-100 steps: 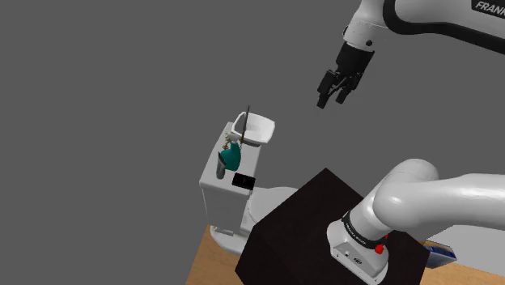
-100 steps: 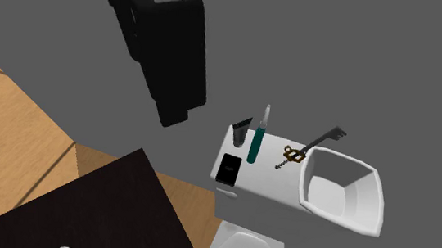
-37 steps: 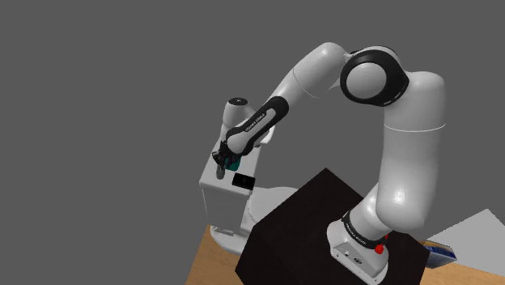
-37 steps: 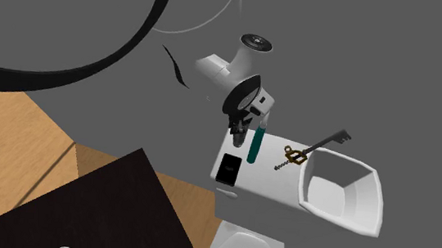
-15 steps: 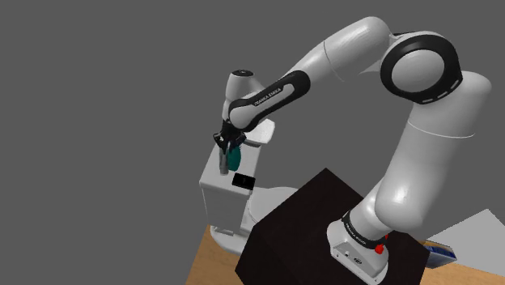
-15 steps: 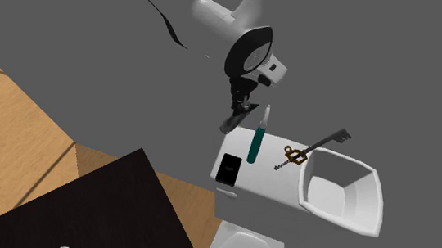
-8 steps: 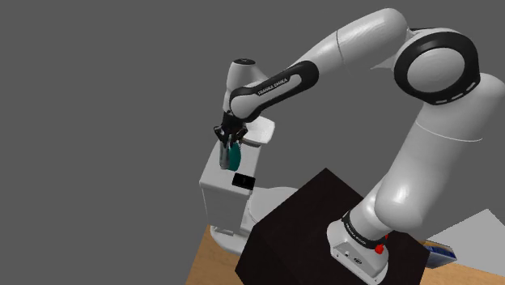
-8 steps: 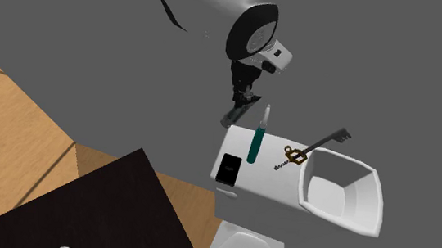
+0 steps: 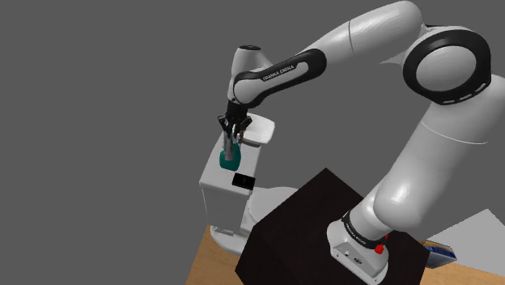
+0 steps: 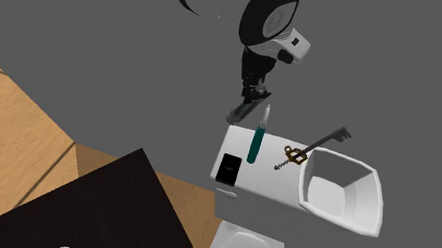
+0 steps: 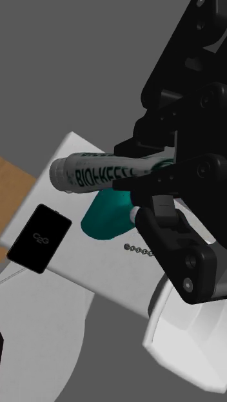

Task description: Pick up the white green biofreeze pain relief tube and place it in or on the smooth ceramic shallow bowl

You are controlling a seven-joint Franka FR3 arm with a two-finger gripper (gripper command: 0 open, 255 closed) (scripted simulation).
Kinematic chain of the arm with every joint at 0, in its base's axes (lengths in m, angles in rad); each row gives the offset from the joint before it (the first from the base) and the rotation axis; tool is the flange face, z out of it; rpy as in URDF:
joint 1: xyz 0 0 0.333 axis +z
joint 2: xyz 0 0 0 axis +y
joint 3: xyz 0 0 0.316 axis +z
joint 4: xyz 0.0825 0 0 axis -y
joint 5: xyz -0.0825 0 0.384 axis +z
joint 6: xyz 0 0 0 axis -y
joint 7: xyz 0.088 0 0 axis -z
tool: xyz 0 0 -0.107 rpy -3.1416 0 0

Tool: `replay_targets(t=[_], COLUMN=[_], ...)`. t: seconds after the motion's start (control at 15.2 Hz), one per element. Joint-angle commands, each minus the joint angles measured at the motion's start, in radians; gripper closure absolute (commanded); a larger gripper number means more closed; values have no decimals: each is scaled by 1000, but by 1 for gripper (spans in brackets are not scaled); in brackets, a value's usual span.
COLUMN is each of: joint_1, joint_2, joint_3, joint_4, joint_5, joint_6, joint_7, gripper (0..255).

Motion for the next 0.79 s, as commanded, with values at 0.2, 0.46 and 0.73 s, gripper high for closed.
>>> replay_targets(t=[0.2, 0.46, 0.73], joint_1=[-68, -119, -169], joint_2=[17, 49, 94], joint_3=[-43, -76, -106], joint_4=[59, 129, 219], joint_5=[5, 6, 7], joint_6=[-49, -92, -142], joint_7=[-113, -197, -276], gripper=[255, 255, 255])
